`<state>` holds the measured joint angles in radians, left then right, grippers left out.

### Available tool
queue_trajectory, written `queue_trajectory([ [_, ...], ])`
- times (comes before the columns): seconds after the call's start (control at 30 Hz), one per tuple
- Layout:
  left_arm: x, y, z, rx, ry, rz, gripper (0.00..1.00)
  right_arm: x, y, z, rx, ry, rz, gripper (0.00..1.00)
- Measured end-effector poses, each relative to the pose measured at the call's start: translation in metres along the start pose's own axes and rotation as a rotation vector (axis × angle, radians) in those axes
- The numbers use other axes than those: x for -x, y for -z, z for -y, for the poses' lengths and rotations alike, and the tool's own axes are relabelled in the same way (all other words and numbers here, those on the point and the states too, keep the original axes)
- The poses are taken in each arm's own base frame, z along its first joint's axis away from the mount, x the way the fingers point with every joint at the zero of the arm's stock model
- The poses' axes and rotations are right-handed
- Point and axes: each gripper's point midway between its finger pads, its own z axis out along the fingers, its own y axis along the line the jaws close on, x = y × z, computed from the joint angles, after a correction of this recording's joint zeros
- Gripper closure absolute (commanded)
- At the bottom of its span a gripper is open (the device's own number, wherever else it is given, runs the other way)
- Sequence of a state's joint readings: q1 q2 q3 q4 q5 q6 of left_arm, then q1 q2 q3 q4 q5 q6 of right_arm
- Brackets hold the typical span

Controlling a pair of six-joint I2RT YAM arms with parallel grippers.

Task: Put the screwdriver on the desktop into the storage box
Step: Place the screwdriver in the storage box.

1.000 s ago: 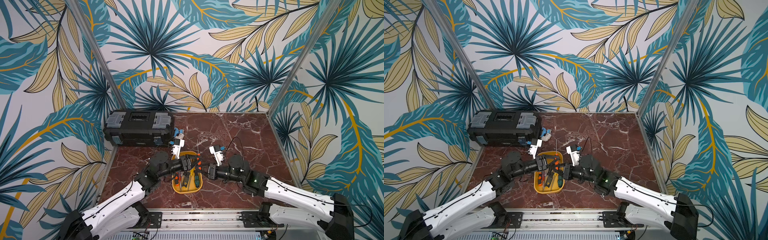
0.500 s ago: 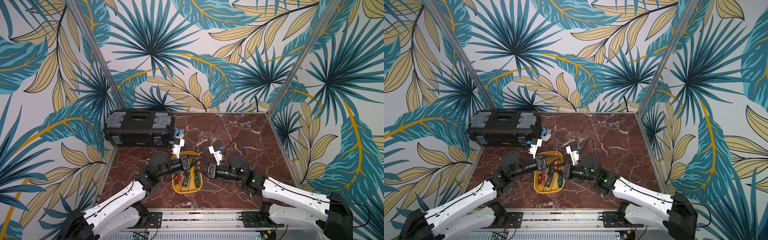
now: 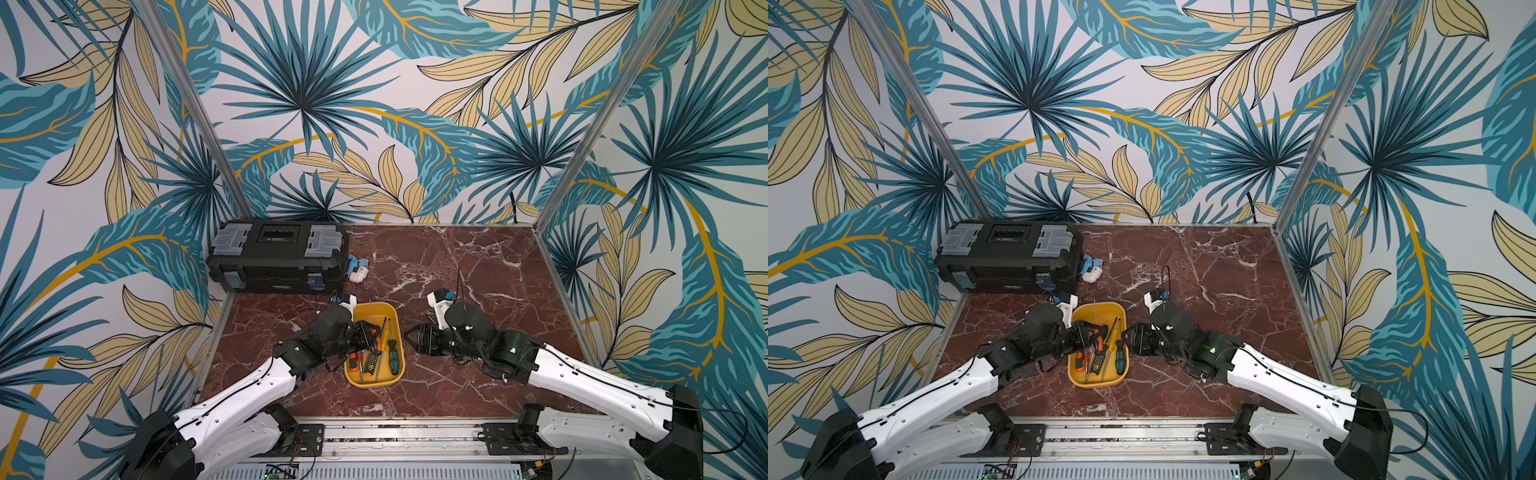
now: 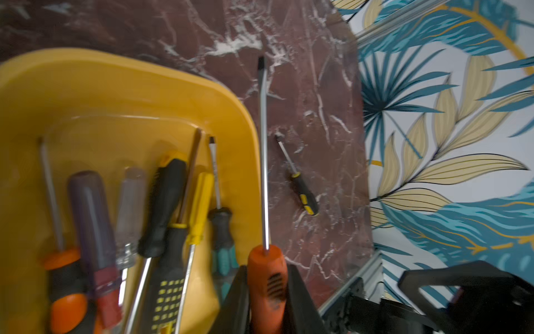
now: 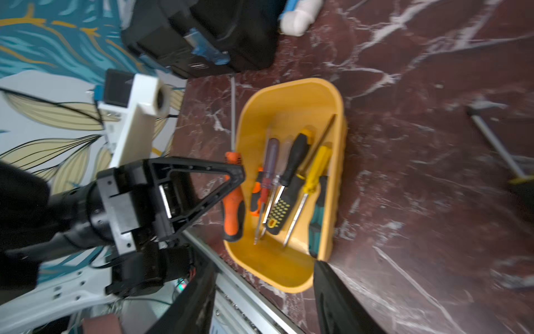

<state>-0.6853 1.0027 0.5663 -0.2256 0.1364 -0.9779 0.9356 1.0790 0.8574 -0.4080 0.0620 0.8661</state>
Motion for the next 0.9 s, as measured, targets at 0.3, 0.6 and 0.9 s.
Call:
queue_trajectory([
  [0.3,-0.012,-0.013,-0.041,0.176,-0.031,-0.043,1.00,0.017,0.049,0.097,-0.450,0.000,0.164,0.17],
  [0.6,-0.017,-0.022,-0.053,0.222,-0.037,-0.070,0.94,0.022,0.077,0.134,-0.557,-0.063,0.284,0.14],
  [0.9,-0.019,-0.025,-0.057,0.238,-0.048,-0.083,0.61,0.011,0.060,0.162,-0.648,-0.074,0.157,0.11],
])
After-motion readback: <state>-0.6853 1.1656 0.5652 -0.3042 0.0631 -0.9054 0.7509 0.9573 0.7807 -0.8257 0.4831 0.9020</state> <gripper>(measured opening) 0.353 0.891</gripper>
